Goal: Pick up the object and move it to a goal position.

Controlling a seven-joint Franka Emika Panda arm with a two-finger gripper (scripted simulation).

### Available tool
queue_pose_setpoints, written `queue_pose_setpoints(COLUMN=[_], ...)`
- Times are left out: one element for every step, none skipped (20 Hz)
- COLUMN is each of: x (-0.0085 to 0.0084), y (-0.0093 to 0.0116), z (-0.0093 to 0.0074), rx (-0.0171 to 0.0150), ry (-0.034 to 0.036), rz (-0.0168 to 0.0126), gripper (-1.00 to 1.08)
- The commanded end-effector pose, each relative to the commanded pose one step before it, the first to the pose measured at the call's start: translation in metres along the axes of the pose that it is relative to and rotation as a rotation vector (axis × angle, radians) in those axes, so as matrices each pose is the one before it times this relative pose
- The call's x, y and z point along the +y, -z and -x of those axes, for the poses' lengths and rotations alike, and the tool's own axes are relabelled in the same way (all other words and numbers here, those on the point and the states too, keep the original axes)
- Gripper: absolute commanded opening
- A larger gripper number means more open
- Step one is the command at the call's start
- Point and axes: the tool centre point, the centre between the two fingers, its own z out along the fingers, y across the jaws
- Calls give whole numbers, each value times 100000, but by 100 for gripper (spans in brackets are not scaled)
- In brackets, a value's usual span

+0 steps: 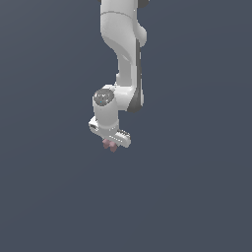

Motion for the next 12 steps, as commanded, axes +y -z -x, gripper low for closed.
queue_pose_setpoints(x=[-473,-223,-220,-265,-285,-304,-322,-323,-358,-365,-390,-393], y=[1211,599,655,714,768,822,873,923,973,1022,1064,1095], z=[-36,-4,-14,-6,-7,-8,-9,-18,-13,-19,-17,-22], rx=[126,0,2,0,0,0,0,18,0,15,0,17], ry=[48,0,-46,0,0,0,0,-41,0,-26,0,-24], rz=[-61,0,16,0,0,0,0,53,0,38,0,39], gripper=[-100,-100,-100,-100,-100,-100,-100,-100,-100,-100,-100,-100])
